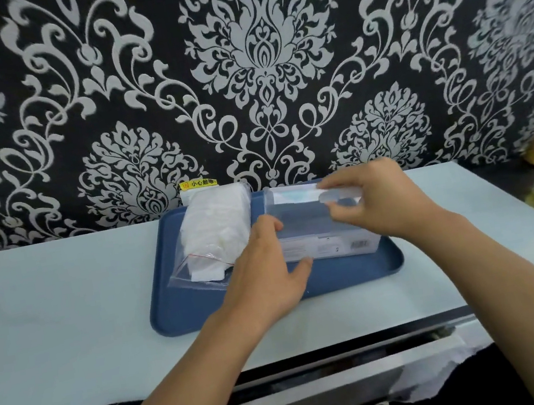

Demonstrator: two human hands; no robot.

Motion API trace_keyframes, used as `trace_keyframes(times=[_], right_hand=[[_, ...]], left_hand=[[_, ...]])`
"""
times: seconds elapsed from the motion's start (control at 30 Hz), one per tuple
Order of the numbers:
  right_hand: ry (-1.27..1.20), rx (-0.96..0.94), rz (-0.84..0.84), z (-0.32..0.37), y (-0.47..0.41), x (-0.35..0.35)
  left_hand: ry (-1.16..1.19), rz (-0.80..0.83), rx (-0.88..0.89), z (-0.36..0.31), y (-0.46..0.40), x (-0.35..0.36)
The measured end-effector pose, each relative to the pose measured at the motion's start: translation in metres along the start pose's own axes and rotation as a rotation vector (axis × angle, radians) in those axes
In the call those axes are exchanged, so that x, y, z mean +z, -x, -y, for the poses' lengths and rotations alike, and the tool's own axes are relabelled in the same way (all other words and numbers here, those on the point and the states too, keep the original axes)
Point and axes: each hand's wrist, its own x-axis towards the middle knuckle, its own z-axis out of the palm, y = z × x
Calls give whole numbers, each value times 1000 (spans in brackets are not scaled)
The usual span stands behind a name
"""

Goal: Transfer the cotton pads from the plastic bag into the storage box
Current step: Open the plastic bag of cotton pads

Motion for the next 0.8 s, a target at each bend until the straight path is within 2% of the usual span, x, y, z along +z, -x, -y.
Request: trace_keyframes(times=[0.1, 0.2, 0.23, 0.3, 0.43, 0.47, 0.5, 0.57, 0.63, 0.73, 0.77, 0.8], right_hand=[[-99, 69, -181, -8, -20, 1], [8, 256, -442, -21, -39, 8], [44, 328, -463, -23, -41, 12], [48, 373, -329, -24, -40, 22], [-176, 224, 400, -1, -17, 45], [-169, 171, 496, 1, -13, 50], [-153, 134, 522, -1, -10, 51], [-90, 108, 483, -4, -8, 53], [-52, 117, 351, -3, -11, 50], [-254, 69, 3, 35, -8, 37], [-336, 21, -44, 59, -3, 33], [-375, -56, -21, 85, 4, 31]], left_hand=[[-133, 73, 120, 0, 2, -1], [-134, 75, 158, -1, 1, -1], [-130, 64, 158, -1, 1, 0], [-134, 56, 163, 2, 0, 2], [-91, 68, 186, 6, -2, 1], [-74, 85, 186, 7, -2, -1], [-69, 105, 197, 7, -3, -2], [-55, 114, 239, 6, -3, -8], [23, 0, 266, 4, -3, -30], [127, -337, 200, 21, -6, -83], [84, -364, 145, 32, -3, -99], [16, -311, 61, 47, 1, -111]])
